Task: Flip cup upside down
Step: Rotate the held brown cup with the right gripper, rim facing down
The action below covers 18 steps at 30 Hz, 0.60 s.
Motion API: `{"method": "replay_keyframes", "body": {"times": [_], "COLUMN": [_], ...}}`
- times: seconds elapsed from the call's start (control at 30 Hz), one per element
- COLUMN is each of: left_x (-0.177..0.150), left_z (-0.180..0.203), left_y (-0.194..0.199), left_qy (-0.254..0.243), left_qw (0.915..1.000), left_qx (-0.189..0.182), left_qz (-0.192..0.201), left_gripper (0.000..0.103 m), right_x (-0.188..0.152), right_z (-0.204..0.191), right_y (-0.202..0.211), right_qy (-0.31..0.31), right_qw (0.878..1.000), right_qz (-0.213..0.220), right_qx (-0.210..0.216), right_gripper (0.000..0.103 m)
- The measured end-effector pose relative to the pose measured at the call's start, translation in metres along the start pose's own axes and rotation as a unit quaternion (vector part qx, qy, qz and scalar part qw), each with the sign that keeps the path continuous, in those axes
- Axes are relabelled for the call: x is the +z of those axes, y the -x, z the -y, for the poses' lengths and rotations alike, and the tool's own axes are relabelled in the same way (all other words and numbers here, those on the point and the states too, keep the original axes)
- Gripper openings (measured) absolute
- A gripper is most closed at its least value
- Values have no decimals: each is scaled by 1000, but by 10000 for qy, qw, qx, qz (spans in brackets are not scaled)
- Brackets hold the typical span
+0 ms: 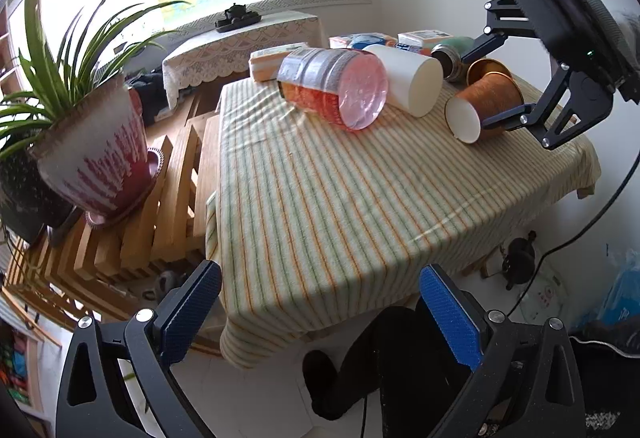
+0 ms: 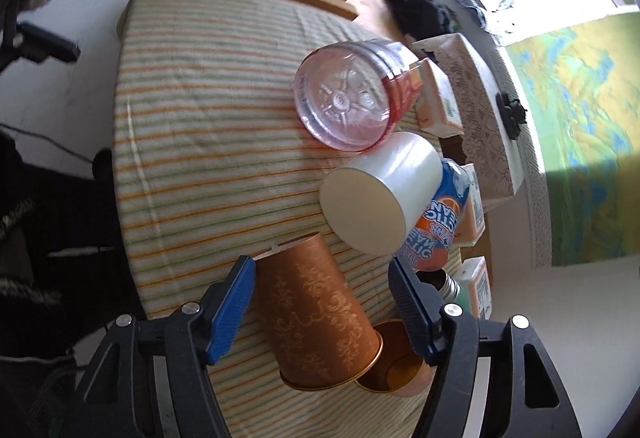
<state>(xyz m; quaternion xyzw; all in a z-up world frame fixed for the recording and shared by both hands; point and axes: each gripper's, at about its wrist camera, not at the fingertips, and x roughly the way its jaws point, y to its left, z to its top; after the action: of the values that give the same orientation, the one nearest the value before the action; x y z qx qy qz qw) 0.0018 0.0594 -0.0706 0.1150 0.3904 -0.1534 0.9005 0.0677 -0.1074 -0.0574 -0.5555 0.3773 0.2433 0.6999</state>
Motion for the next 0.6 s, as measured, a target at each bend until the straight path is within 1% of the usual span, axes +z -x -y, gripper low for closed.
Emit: {"method": "replay_keyframes", "body": {"times": [0.1,0.17,0.37,0.6], "left_x": [-1,-1,-1,-2], "left_z": [-4,-6,-12,-16], "left_y": [-2,-3,-5,-7], "left_qy": [81,112,200,293], "left_qw": [10000,9999,9997,9993], "left_qx": [-29,-51,-134,-219], "left_qz": [-8,-12,-7,1], "left_gripper": [101,101,101,101], "right_x": [3,4,7,18], "right_z": [-1,0,1,5], "right_y": [-9,-14,-19,-29], "right_qy": [222,305,422,487], "right_qw": [9996,9991,9978,9965], "right_qz": [-190,-288,-447,-603], "right_qx": [26,83,250,314], "right_gripper": [62,56,55,55]}}
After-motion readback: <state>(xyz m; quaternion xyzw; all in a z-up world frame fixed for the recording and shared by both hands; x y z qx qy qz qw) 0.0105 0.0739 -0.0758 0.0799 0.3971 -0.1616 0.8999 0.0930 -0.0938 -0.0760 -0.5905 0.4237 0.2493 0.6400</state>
